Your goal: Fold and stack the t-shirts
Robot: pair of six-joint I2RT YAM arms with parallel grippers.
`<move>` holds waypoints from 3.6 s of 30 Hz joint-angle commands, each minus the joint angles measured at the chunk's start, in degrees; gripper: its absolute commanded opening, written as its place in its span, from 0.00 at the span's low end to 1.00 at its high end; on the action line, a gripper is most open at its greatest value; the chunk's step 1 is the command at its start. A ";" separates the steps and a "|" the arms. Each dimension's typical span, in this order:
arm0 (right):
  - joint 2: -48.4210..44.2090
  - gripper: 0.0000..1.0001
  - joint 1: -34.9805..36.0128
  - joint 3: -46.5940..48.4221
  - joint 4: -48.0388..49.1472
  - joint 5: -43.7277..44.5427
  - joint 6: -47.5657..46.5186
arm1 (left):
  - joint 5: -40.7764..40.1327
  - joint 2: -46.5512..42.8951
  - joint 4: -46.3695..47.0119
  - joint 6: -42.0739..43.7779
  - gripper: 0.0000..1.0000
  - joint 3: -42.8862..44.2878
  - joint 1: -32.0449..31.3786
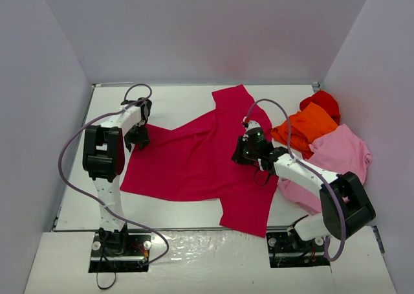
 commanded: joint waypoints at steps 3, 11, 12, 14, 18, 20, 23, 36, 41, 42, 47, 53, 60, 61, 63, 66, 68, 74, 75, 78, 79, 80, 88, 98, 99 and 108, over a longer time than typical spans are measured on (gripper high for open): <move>-0.71 0.00 0.01 0.09 1.37 1.07 -0.64 | 0.40 -0.19 1.54 -0.90 0.43 3.93 0.82; -0.33 0.00 0.09 -0.22 1.36 1.41 -0.59 | 0.82 0.19 2.58 -0.73 0.42 3.61 0.83; -0.25 0.00 0.02 -0.14 1.29 1.40 -0.67 | 0.98 0.19 2.60 -0.72 0.37 3.51 0.83; -0.15 0.00 0.10 -0.09 1.32 1.24 -0.67 | 1.31 0.19 2.86 -0.46 0.14 3.25 0.83; 0.40 0.00 0.19 -0.20 1.37 1.56 -0.82 | 2.00 -0.39 3.14 -0.21 0.00 2.45 0.80; 0.87 0.00 0.19 -0.31 1.45 1.59 -0.93 | 2.28 -1.32 3.53 -0.12 0.00 1.57 0.75; 1.39 0.00 0.45 -0.50 1.77 1.59 -0.98 | 2.02 -3.45 3.81 -0.38 0.00 0.35 0.69; 2.00 0.00 2.93 -4.61 3.95 0.59 -0.93 | -4.33 -13.69 -3.22 0.12 0.00 15.09 0.79; -2.12 0.00 7.63 -9.51 3.73 0.46 1.88 | -5.62 -9.12 -5.91 0.99 0.00 24.04 0.82; -3.30 0.00 8.55 -10.58 3.34 0.85 2.82 | -5.82 -7.77 -6.63 1.11 0.00 25.87 0.83; -10.60 0.00 13.44 -15.67 0.31 3.80 7.06 | -7.16 -0.95 -8.37 1.89 0.00 32.89 0.82; -18.11 0.00 14.51 -16.18 -4.63 6.68 8.76 | -9.49 6.42 -10.07 2.63 0.04 38.45 0.97; -21.26 0.00 15.14 -15.89 -7.07 9.05 9.80 | -13.68 8.10 -10.77 2.05 0.97 39.39 1.70; -21.35 0.00 15.21 -15.94 -7.07 9.37 9.83 | -14.12 7.45 -10.74 1.83 0.97 38.82 1.70; -20.91 0.00 15.13 -15.27 -6.71 13.38 8.75 | -14.72 3.71 -9.89 0.74 0.97 34.83 1.65; -17.14 0.00 13.67 -11.80 -4.51 16.72 5.18 | -10.55 -4.83 -3.86 -0.74 0.97 24.43 1.24; -9.72 0.00 10.86 -6.12 -0.89 13.67 1.72 | 1.77 -14.11 3.86 -1.97 0.97 10.61 1.03; 13.74 0.00 -0.41 15.04 2.35 5.60 -6.54 | 14.46 -26.98 9.10 -6.02 0.90 -6.61 -0.89; 16.41 0.00 -1.14 20.51 2.10 6.42 -7.98 | 15.53 -27.60 8.54 -5.61 0.86 -8.01 -1.56; 27.92 0.00 -3.50 32.70 0.03 2.45 -9.81 | 15.25 -28.03 6.05 -5.13 0.74 -11.22 -4.03; 30.73 0.00 -3.58 39.80 -0.53 -0.27 -9.89 | 15.59 -28.12 6.36 -5.26 0.56 -12.45 -4.49; 34.79 0.00 -3.49 43.39 -1.20 -1.76 -9.71 | 15.95 -28.30 7.34 -5.80 0.43 -14.52 -5.08; 54.82 0.00 -1.48 70.05 -4.56 -13.98 -10.15 | 17.28 -28.30 11.80 -8.74 0.00 -22.68 -10.25; 64.80 0.00 -2.10 78.87 -5.31 -19.33 -8.54 | 15.52 -25.25 14.72 -11.37 0.00 -25.74 -13.98; 65.47 0.00 -2.37 78.96 -5.30 -19.39 -8.41 | 15.67 -24.70 15.59 -11.82 0.00 -26.15 -14.22; 71.92 0.00 -3.01 84.23 -4.30 -14.52 -11.07 | 15.77 -19.71 18.91 -15.81 0.00 -28.50 -19.00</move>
